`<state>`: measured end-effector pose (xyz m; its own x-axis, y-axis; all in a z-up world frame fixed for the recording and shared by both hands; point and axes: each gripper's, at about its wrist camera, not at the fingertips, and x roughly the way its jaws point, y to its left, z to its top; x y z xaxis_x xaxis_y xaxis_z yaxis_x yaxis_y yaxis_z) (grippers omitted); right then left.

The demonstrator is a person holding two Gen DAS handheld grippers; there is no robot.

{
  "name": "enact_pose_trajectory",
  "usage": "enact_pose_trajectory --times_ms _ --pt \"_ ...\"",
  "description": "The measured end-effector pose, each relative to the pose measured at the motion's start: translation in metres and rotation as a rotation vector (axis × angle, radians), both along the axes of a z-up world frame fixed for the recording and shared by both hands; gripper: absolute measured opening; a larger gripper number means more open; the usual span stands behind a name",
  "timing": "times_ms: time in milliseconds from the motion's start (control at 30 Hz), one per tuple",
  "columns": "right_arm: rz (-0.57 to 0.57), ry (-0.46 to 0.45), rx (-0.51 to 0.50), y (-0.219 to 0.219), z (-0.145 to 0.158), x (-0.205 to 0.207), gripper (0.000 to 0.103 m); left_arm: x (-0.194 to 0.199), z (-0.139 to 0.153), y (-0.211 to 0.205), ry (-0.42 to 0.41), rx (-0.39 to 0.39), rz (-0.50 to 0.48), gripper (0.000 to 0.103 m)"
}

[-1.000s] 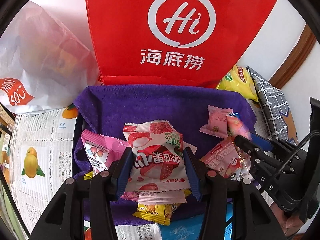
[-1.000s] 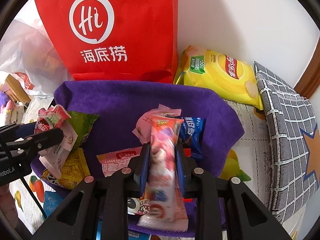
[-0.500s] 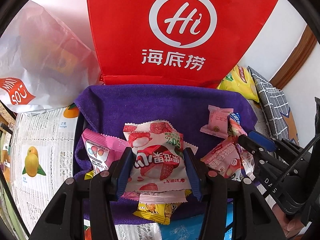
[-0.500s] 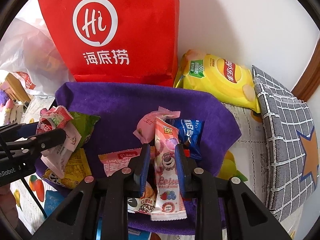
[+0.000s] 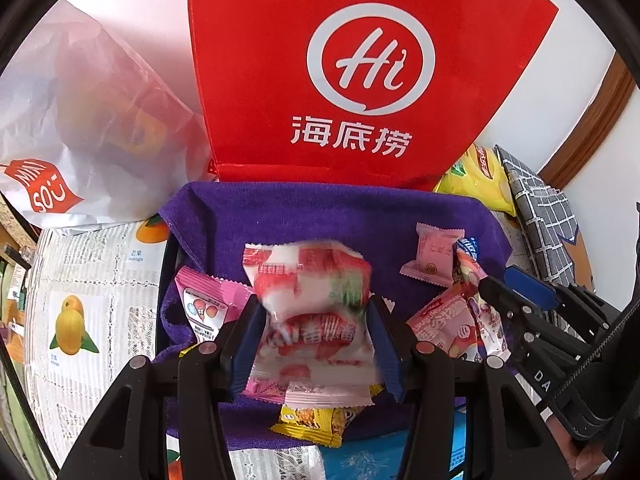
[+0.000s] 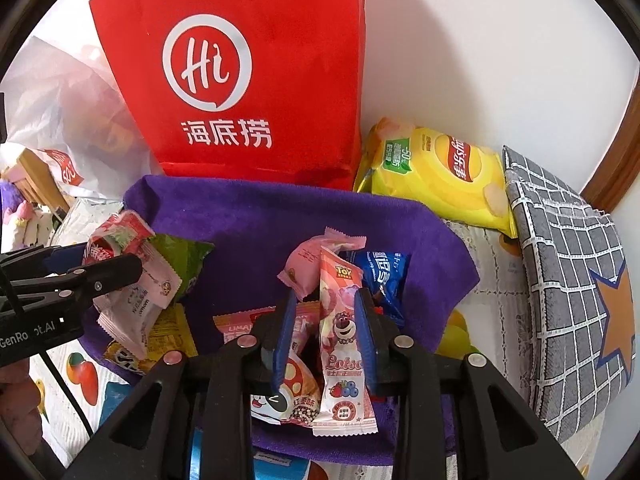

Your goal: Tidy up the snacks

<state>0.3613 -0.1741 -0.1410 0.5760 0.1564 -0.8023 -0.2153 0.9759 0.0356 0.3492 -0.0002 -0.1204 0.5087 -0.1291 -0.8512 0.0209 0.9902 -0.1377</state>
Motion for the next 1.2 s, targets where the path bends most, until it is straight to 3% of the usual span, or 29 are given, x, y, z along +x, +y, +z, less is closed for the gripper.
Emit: enact_pose_trajectory --times_ms 367,733,1033,1200 --pt "-0.01 -0.044 0.015 0.001 0.021 -0.011 0.051 -0.013 0.024 -0.001 -0.078 0.027 0.016 0.061" --pt "-0.027 -0.15 0.01 -0.006 0.075 -0.058 0.06 -0.039 0.063 -0.008 -0.155 0.055 0.007 0.062" --pt "-0.065 -0.15 0.056 -0.022 0.096 -0.127 0.065 -0.103 0.083 -0.015 -0.218 0.044 -0.031 0.067" --pt "-0.114 -0.2 0.017 -0.019 0.1 -0.178 0.083 -0.153 0.085 -0.017 -0.257 0.047 -0.072 0.067"
